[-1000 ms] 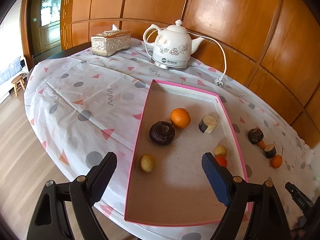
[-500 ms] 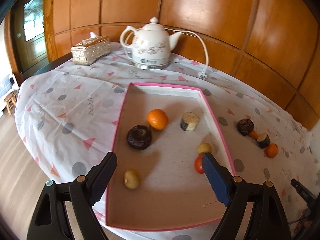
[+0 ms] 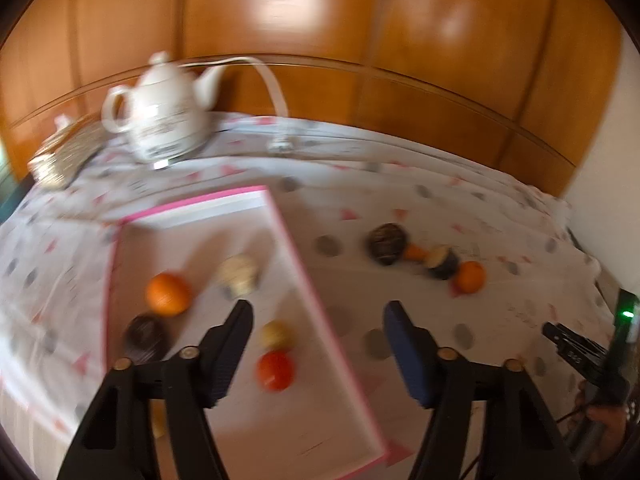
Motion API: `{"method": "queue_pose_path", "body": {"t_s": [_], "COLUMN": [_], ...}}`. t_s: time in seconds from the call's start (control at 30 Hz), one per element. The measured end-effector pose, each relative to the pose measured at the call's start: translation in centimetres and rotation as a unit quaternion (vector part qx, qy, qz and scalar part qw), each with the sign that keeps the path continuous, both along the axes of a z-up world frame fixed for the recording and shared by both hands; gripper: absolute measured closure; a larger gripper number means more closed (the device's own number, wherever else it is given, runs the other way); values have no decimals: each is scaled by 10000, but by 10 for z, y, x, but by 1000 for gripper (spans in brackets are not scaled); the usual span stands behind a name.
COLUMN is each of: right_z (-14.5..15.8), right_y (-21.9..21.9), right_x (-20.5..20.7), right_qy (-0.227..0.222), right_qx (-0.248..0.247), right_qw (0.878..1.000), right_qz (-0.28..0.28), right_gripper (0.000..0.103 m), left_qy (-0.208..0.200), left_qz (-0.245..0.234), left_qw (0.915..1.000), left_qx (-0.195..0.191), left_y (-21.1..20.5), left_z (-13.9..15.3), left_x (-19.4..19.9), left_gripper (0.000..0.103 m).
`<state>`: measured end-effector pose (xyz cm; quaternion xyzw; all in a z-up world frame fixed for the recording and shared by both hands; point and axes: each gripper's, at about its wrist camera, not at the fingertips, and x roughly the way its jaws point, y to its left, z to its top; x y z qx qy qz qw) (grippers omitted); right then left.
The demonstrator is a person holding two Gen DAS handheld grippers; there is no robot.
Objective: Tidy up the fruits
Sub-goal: 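Reach the left tool to the dark round fruit and grasp it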
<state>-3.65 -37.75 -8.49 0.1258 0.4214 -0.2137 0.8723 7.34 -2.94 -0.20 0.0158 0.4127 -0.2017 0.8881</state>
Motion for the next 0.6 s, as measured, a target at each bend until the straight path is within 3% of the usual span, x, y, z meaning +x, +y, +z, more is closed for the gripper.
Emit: {"method": "queue_pose_path", "body": {"t_s": [0.2,0.6], "right_z": [0,-6], "right_y": [-8,-21], "right_x": [-2,-7], "right_qy": [8,135], "right_qx": [22,61], "right_qw": [10000,9996], "right_qz": [-85,-241], "right_gripper": [68,68], "left_qy": [283,824], "left_qz": [-574,-375], "left_qw": [9979,9955], "left_qx": [-41,-272], "left_y": [-47,-102], "left_z": [-9,-50], "left_x": [34,91], "left_gripper": [40,40]}}
